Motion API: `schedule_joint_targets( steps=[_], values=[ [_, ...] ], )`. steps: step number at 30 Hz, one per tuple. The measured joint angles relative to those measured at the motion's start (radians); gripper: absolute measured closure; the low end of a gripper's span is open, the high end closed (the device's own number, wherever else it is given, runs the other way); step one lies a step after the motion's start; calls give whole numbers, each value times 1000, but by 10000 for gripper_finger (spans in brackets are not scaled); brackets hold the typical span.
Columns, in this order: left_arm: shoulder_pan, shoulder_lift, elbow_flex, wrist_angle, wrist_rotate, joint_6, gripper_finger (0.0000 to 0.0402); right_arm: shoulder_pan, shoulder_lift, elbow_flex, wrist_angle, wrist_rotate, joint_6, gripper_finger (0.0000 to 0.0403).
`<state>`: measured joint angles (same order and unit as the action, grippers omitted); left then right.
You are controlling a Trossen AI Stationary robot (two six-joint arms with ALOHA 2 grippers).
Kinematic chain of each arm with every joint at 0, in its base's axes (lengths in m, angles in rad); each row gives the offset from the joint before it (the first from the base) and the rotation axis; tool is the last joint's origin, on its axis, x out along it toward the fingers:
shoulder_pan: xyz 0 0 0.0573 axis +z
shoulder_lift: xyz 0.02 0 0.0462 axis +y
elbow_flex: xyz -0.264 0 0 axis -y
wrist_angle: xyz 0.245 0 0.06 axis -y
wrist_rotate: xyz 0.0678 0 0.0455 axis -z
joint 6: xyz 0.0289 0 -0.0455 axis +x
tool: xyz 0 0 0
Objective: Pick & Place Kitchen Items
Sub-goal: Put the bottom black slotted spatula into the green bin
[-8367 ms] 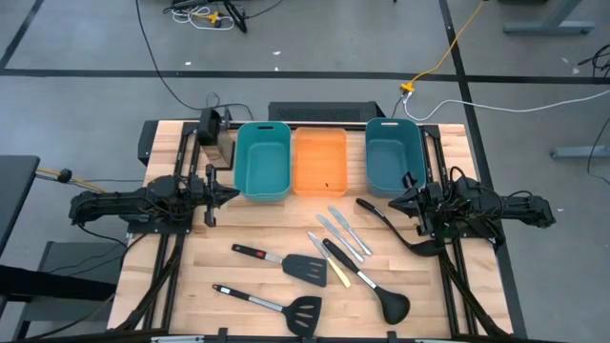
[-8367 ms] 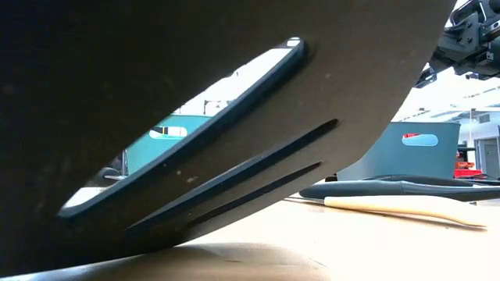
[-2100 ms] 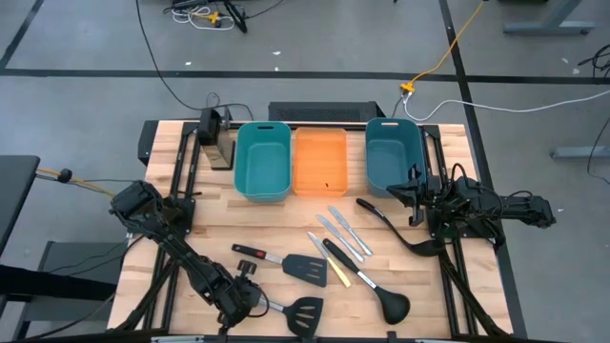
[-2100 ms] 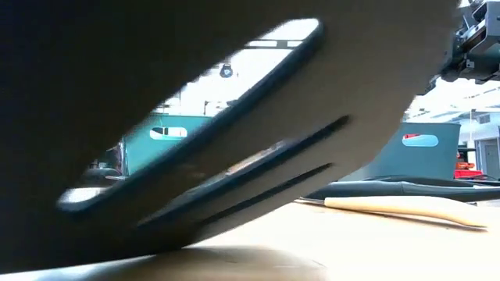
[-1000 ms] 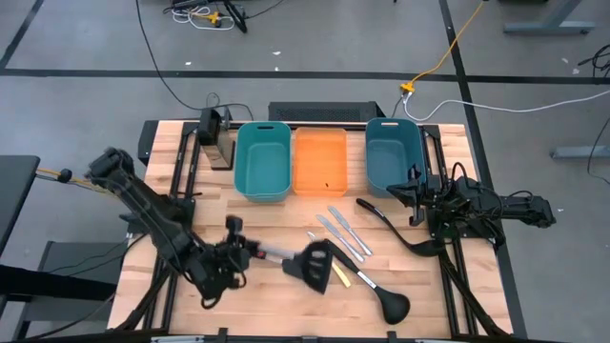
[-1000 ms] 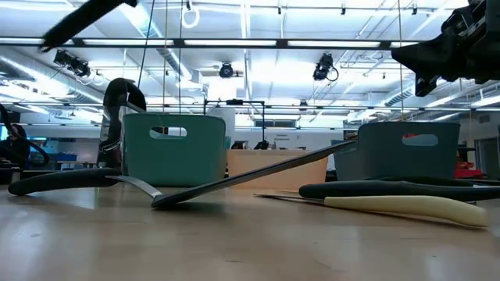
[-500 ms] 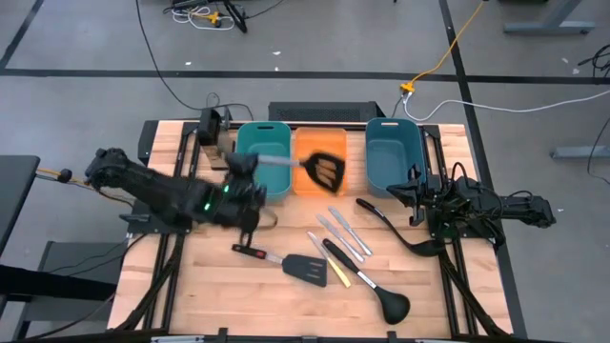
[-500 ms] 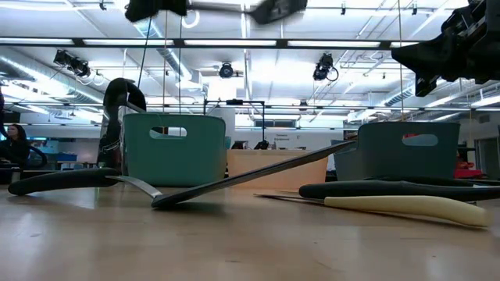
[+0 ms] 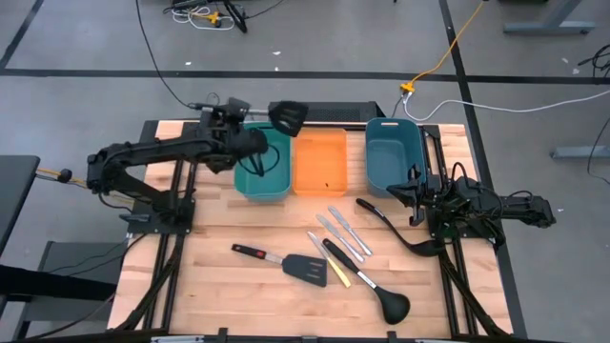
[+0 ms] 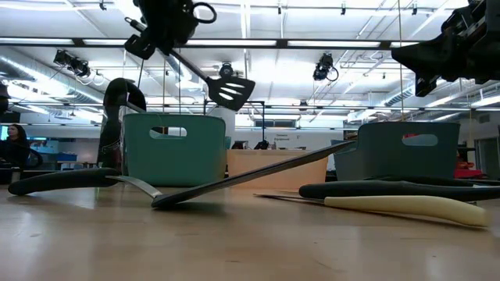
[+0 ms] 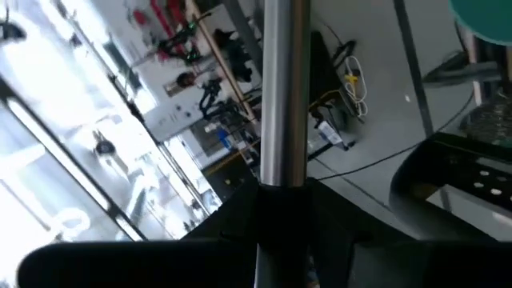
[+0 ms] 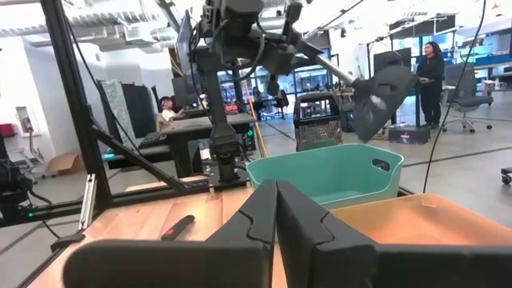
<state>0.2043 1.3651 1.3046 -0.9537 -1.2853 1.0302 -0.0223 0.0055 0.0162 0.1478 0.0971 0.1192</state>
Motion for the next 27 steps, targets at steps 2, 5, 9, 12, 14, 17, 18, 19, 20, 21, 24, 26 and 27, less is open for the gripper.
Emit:
schedule_joint_targets(
  steps=[2, 5, 9, 12, 14, 17, 18, 19, 20, 21, 24, 26, 27],
  values=[
    [0, 0, 0, -1, 9, 48, 321, 0, 0, 0, -1, 0, 0, 387],
    [9, -2, 0, -28, 44, 106, 321, 0, 0, 0, -11, 0, 2, 387],
    [30, -13, 1, -101, 94, 141, 321, 0, 0, 0, -24, 0, 3, 387],
    [44, -11, -1, -123, 137, 151, 321, 0, 0, 0, -24, 0, 4, 387],
    [47, -11, -1, -118, 172, 163, 321, 0, 0, 0, -24, 0, 4, 387],
    [48, -11, -35, -118, 207, 211, 321, 0, 0, 0, -25, 0, 4, 387],
    [47, -11, -47, -119, 211, 220, 321, 0, 0, 0, -25, 0, 4, 387],
    [49, -11, -59, -118, 214, 230, 321, 0, 0, 0, -26, 0, 8, 387],
    [51, -11, -71, -115, 219, 237, 321, 0, 0, 0, -29, 0, 15, 387],
    [52, -11, -83, -110, 229, 248, 321, 0, 0, 0, -31, 0, 18, 387],
    [53, -11, -123, -93, 259, 294, 321, 0, 0, 0, -31, 0, 21, 387],
    [58, -11, -145, -69, 289, 324, 321, 0, 0, 0, -32, 0, 21, 387],
    [60, -11, -159, -52, 304, 339, 321, 0, 0, 0, -32, 0, 21, 387]
  ],
)
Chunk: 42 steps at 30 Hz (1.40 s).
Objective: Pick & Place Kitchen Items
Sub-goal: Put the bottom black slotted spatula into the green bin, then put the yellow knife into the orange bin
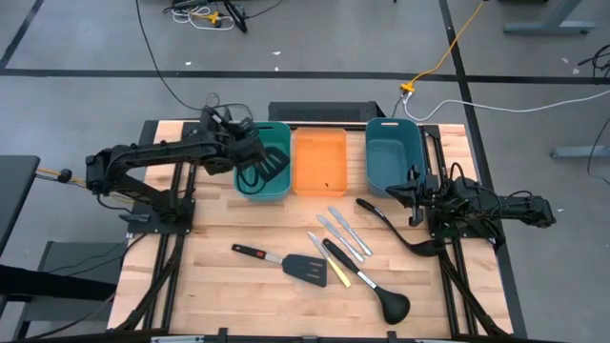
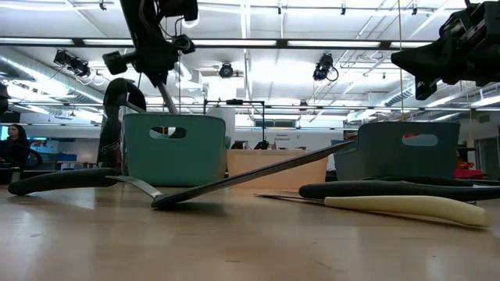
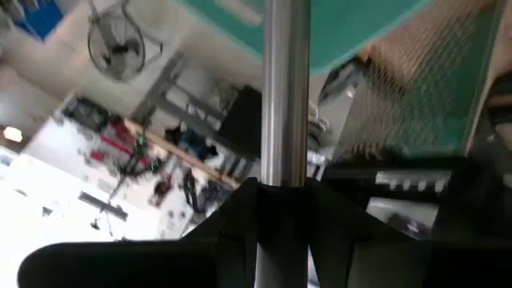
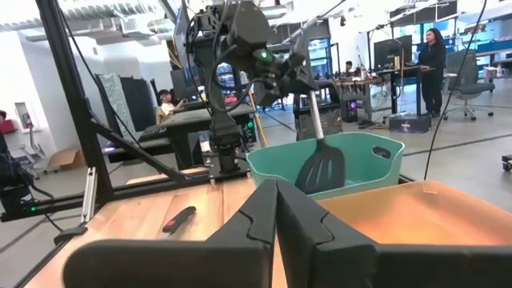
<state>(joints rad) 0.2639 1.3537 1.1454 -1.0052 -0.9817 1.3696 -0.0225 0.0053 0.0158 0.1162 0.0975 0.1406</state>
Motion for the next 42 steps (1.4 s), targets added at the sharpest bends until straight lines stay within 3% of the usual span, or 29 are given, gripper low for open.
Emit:
schedule_joint_targets(
  steps=[7, 18, 25, 33, 42],
  values=[
    [48, 0, -79, 140, 66, 125, 321, 0, 0, 0, 0, 0, 0, 387],
    [127, 0, -186, 231, 162, 251, 321, 0, 0, 0, -2, 0, 1, 387],
    [166, 4, -187, 286, 214, 241, 320, 0, 0, 0, -6, 0, 1, 387],
    [167, 0, -187, 318, 197, 213, 215, 0, 0, 0, -6, 0, 1, 387],
    [104, -51, -90, 246, 85, 35, 216, 0, 0, 0, -7, 0, 1, 387]
  ],
)
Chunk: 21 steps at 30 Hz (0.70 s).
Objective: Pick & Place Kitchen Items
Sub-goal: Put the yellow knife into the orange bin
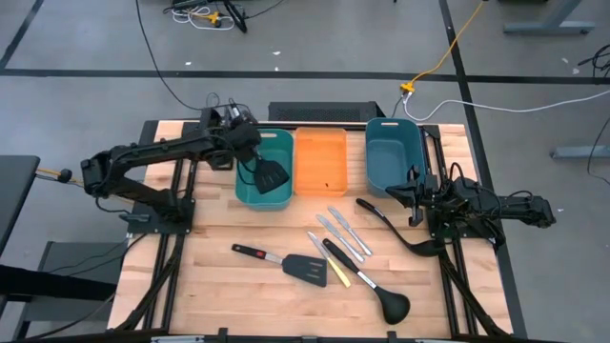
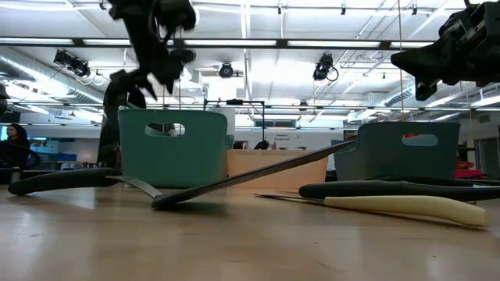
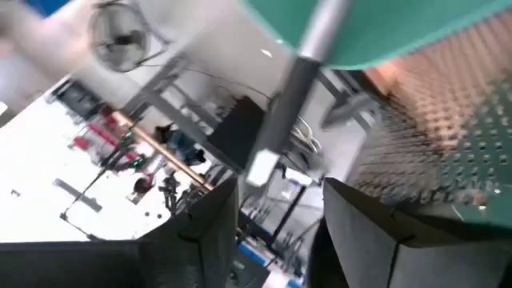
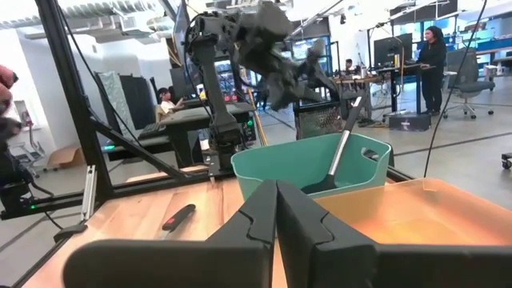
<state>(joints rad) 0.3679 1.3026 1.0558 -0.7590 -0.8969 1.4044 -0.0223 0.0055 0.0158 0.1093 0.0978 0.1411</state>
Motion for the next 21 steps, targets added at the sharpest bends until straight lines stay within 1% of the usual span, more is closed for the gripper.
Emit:
schedule_joint_targets(
  steps=[2, 3, 4, 5, 6, 8, 9, 11, 12, 13, 14, 15, 16, 19, 21],
  values=[
    [-53, -33, 42, -57, 7, -106, 224, 0, 0, 0, 0, 0, 0, 387],
    [-84, -49, 67, -89, 24, -183, 229, 0, 0, 0, -1, 0, 0, 387],
    [-115, -63, 95, -125, 70, -277, 235, 0, 0, 0, -2, 0, 0, 387],
    [-146, -75, 126, -160, 144, -387, 242, 0, 0, 0, -3, 0, 0, 387],
    [-173, -86, 162, -193, 252, -507, 252, 0, 0, 0, -6, 0, 0, 387],
    [-203, -108, 223, -207, 507, -742, 277, 0, 0, 0, -8, 0, 0, 387],
    [-213, -124, 242, -185, 620, -857, 293, 0, 0, 0, -8, 0, 0, 387],
    [-228, -154, 252, -86, 804, -1070, 328, 0, 0, 0, -7, -1, 0, 387],
    [-240, -171, 243, -33, 890, -1144, 347, 0, 0, 0, -8, -2, 0, 387],
    [-256, -190, 224, 9, 967, -1183, 367, 0, 0, 0, -7, -4, 0, 387],
    [-277, -210, 199, 49, 1009, -1196, 384, 0, 0, 0, -7, -5, 0, 387],
    [-301, -231, 172, 93, 1007, -1209, 392, 0, 0, 0, -6, -6, 0, 387],
    [-326, -254, 145, 130, 969, -1217, 393, 0, 0, 0, -6, -8, 0, 387],
    [-398, -366, 42, 196, 822, -1299, 397, 0, 0, 0, -5, -11, 1, 387],
    [-445, -462, -46, 287, 735, -1360, 397, 0, 0, 0, 0, -12, 8, 387]
  ],
)
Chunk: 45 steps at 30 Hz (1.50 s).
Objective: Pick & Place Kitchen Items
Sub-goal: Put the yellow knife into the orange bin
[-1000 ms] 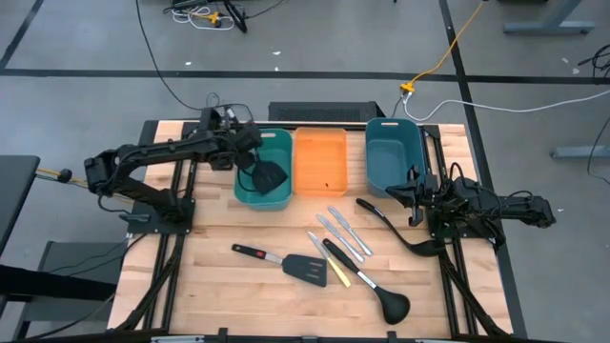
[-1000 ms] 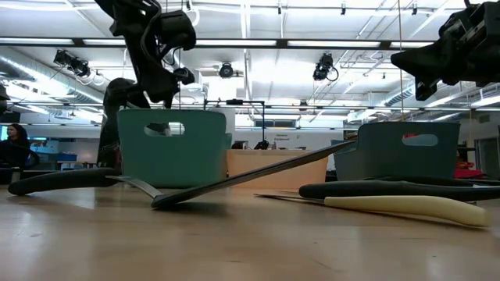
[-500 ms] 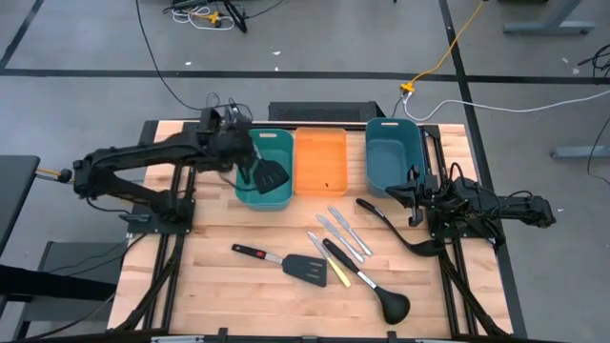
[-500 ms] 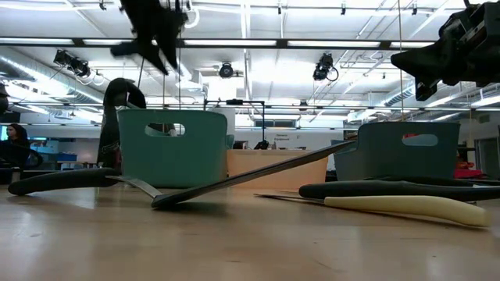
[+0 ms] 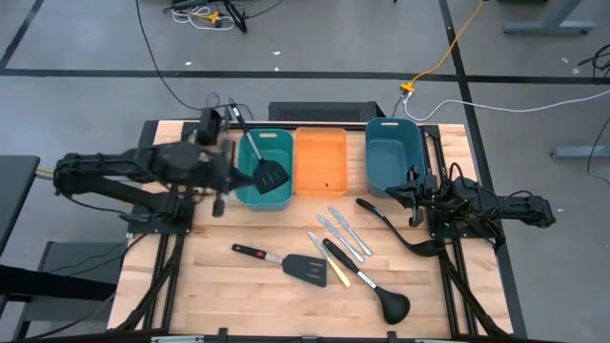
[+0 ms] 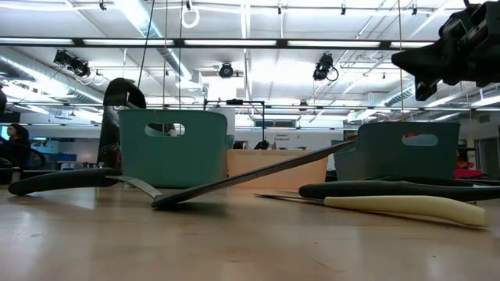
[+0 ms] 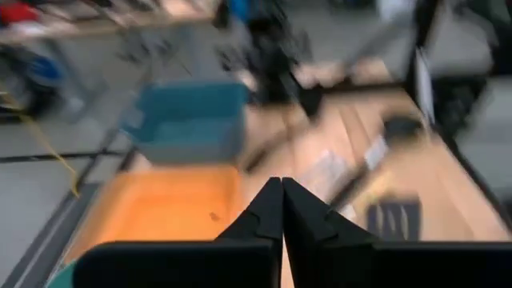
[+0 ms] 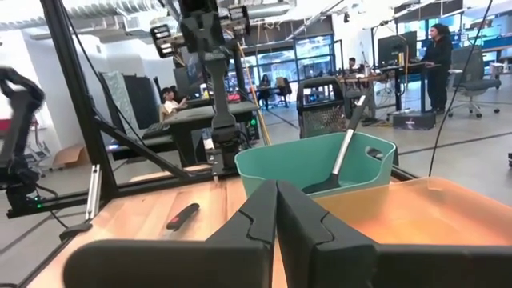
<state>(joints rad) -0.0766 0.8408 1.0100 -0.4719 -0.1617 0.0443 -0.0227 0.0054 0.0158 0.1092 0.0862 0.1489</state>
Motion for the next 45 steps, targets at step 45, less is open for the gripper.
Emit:
schedule_joint_targets(
  steps=[45],
  values=[
    [-159, -252, -884, 986, -359, 65, 394, 61, 164, 112, 59, -21, -38, 398]
  ],
)
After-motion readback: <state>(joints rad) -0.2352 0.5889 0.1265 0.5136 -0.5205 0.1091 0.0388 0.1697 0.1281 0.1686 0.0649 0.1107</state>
